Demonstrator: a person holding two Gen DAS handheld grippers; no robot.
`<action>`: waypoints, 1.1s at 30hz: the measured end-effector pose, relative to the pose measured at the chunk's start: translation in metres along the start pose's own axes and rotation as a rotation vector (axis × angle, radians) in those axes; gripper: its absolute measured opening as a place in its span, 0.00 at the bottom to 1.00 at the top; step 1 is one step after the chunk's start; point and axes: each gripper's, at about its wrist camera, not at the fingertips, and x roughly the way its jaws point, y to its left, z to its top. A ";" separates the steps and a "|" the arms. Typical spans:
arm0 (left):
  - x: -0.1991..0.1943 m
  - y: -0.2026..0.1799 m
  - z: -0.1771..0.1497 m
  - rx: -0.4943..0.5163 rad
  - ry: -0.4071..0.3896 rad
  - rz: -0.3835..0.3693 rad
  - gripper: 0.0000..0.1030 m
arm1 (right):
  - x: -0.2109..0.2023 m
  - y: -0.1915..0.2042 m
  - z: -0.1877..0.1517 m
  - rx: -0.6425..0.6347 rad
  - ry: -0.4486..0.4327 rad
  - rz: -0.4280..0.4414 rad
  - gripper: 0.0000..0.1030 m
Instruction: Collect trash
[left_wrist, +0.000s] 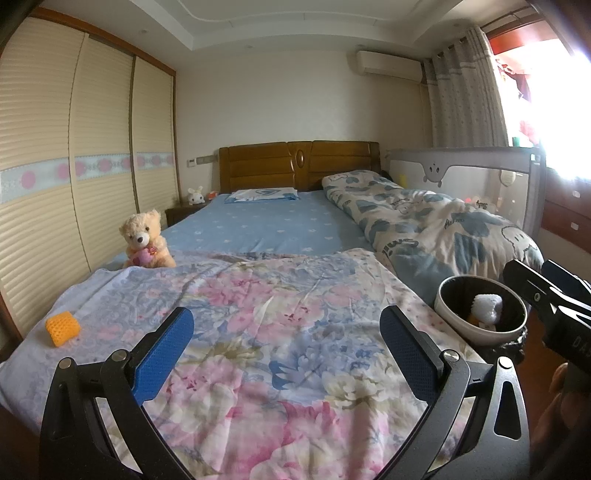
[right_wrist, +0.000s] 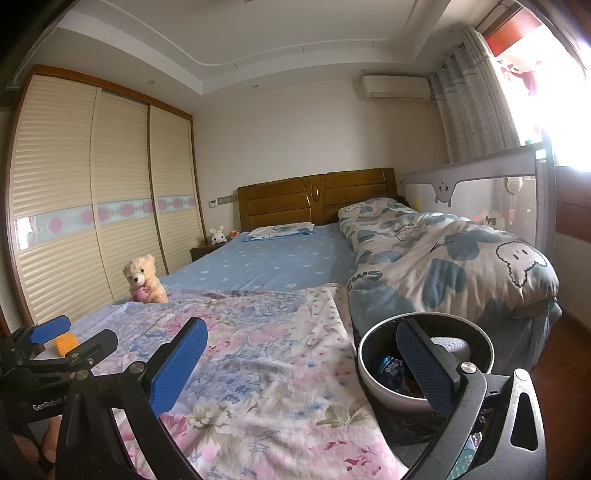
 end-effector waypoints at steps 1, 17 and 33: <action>0.000 0.000 0.000 -0.001 0.000 0.000 1.00 | 0.000 0.000 0.000 -0.001 0.000 -0.001 1.00; 0.001 0.000 0.000 0.000 0.002 0.000 1.00 | 0.000 0.000 -0.001 -0.001 0.000 0.001 1.00; 0.005 -0.001 -0.010 -0.002 0.024 -0.005 1.00 | 0.004 0.006 -0.001 0.002 0.022 0.011 1.00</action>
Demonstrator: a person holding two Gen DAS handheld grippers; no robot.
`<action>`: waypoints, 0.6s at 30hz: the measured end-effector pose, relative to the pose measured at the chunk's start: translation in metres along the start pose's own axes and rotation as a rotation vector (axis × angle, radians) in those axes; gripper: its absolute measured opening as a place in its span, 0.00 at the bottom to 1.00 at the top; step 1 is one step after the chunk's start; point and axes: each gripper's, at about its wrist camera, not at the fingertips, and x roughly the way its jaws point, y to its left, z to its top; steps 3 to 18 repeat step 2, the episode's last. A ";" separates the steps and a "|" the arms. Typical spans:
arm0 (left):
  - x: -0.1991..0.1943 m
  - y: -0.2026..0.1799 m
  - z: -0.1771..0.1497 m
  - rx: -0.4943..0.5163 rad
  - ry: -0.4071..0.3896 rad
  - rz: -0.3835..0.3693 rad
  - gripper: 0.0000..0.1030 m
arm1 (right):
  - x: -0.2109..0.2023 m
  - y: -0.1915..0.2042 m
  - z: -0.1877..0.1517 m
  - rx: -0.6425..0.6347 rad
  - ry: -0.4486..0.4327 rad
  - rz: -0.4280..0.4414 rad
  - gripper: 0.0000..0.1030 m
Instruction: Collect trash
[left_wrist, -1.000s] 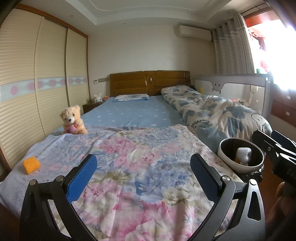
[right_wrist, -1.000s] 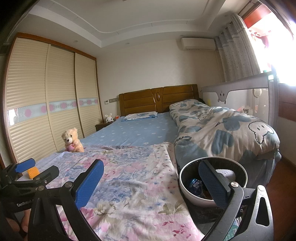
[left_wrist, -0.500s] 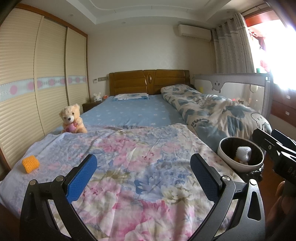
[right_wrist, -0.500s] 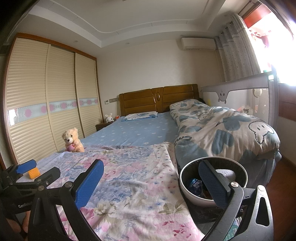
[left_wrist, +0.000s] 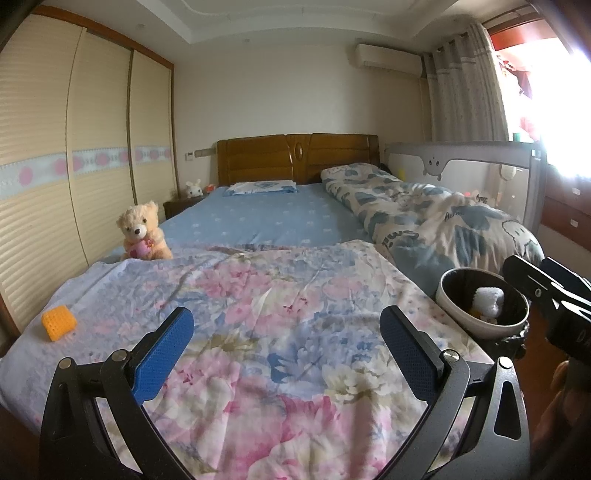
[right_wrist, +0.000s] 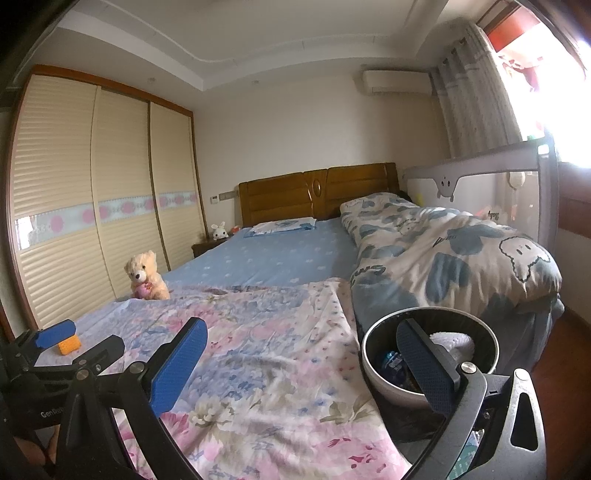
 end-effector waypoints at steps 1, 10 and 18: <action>0.001 0.000 -0.001 -0.001 0.002 -0.001 1.00 | 0.001 -0.002 -0.001 0.001 0.003 0.001 1.00; 0.002 0.001 -0.001 -0.004 0.006 -0.003 1.00 | 0.002 -0.002 -0.002 0.002 0.007 0.002 1.00; 0.002 0.001 -0.001 -0.004 0.006 -0.003 1.00 | 0.002 -0.002 -0.002 0.002 0.007 0.002 1.00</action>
